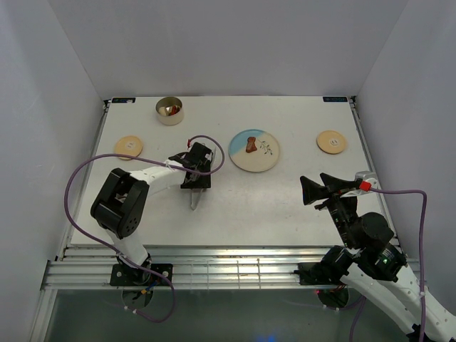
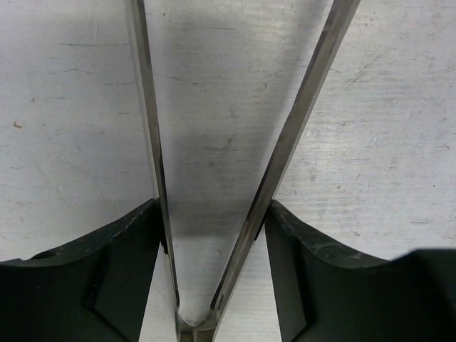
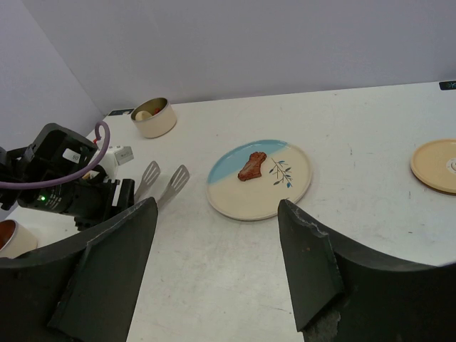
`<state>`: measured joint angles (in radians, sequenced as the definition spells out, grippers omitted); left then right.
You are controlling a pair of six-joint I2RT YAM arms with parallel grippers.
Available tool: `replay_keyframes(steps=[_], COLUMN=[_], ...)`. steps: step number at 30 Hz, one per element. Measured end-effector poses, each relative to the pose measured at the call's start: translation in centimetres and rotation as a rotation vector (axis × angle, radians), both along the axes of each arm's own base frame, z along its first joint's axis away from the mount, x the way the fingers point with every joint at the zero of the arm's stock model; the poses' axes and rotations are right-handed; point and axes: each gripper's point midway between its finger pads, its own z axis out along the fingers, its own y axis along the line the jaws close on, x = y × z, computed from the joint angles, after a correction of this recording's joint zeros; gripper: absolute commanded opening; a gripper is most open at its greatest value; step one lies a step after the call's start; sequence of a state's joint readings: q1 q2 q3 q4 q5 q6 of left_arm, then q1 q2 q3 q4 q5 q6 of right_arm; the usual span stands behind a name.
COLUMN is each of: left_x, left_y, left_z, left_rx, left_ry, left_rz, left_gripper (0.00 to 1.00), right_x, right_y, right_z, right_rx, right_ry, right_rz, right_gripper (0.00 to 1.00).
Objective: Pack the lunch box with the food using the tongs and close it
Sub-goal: Pick up the clamp at the center of the board.
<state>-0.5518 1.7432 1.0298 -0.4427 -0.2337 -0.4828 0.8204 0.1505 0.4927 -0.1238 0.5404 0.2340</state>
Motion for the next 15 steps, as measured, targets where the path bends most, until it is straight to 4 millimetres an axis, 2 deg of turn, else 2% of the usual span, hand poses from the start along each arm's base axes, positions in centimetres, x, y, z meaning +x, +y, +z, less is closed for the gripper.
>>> replay_keyframes(steps=[9,12,15], left_x=[0.1,0.6,1.5], left_y=[0.2,0.2,0.0], left_z=[0.8,2.4,5.2], left_rx=[0.028,0.040,0.039], left_ry=[0.010,-0.001,-0.035], left_rz=[-0.019,-0.024,-0.032], left_gripper=[0.56,0.56,0.53], right_x=[0.0,0.0,0.0], right_y=[0.0,0.0,0.0], right_z=[0.0,0.0,0.0], right_rx=[0.000,0.000,-0.001], right_ry=[0.000,0.000,0.000], right_rz=[0.000,0.000,0.000], right_gripper=[0.74,0.74,0.74])
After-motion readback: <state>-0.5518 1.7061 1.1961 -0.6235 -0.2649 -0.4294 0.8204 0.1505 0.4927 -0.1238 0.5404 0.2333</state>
